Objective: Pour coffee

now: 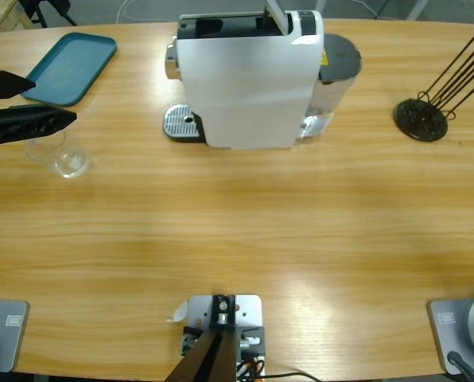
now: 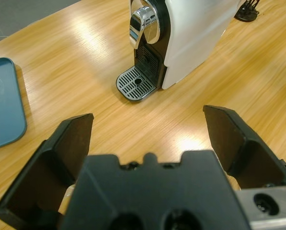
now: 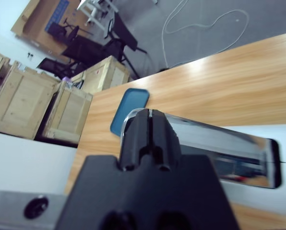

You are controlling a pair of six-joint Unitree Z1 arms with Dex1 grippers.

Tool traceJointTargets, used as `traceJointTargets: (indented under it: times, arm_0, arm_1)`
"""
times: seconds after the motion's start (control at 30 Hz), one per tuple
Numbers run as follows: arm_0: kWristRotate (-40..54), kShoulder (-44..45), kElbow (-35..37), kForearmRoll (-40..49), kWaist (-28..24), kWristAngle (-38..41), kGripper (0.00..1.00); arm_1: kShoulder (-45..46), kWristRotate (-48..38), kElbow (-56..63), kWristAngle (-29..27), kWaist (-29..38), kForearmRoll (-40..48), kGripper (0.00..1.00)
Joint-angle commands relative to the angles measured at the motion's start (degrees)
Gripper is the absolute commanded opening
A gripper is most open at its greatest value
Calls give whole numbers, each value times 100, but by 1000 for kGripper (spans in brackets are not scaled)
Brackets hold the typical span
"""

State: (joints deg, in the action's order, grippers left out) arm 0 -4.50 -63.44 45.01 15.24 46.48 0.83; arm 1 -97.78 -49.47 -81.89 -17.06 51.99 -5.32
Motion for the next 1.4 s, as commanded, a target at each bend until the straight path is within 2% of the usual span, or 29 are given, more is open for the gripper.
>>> traceJointTargets:
  times: [0.03,0.13,0.3,0.5,0.7,0.97,1.03,1.07,1.1,1.13,1.17,1.23,1.33,1.4]
  arm_0:
    - [-69,157,-220,97,49,58,1000]
    - [-74,157,-212,111,46,52,1000]
    - [-72,165,-222,120,49,54,1000]
    - [-77,157,-245,120,46,56,1000]
    - [-86,144,-292,120,48,49,1000]
    - [-104,104,-313,118,46,8,1000]
    - [-123,111,-317,113,46,-57,1000]
    - [-148,125,-317,113,46,-145,1000]
    - [-190,143,-317,115,46,-264,1000]
    - [-274,148,-322,120,46,-422,1000]
    - [-334,148,-328,120,46,-644,1000]
    - [-527,143,-336,131,41,-1154,1000]
    - [-948,157,-312,334,18,-2403,1000]
    - [-1466,143,-312,401,-139,-2630,1000]
  arm_1:
    - [-992,91,481,540,317,304,0]
    - [-1212,133,583,558,384,286,0]
    - [-1560,187,547,62,409,-352,0]
    - [-1980,309,372,61,409,-746,0]
    - [-2326,404,108,286,453,-1134,0]
    - [-2516,454,-96,259,453,-1681,0]
    - [-2354,762,-119,141,453,-1605,0]
    - [-2171,1242,-129,48,453,-1391,0]
    - [-1971,1588,-182,45,453,-1405,133]
    - [-1741,1669,-344,-29,453,-1639,817]
    - [-1491,1906,-505,-105,453,-1818,997]
    - [-904,2650,-824,-3,453,-2231,1000]
    - [-146,3480,-1168,431,453,-2861,1000]
    - [277,3608,-1145,788,467,-3304,1000]
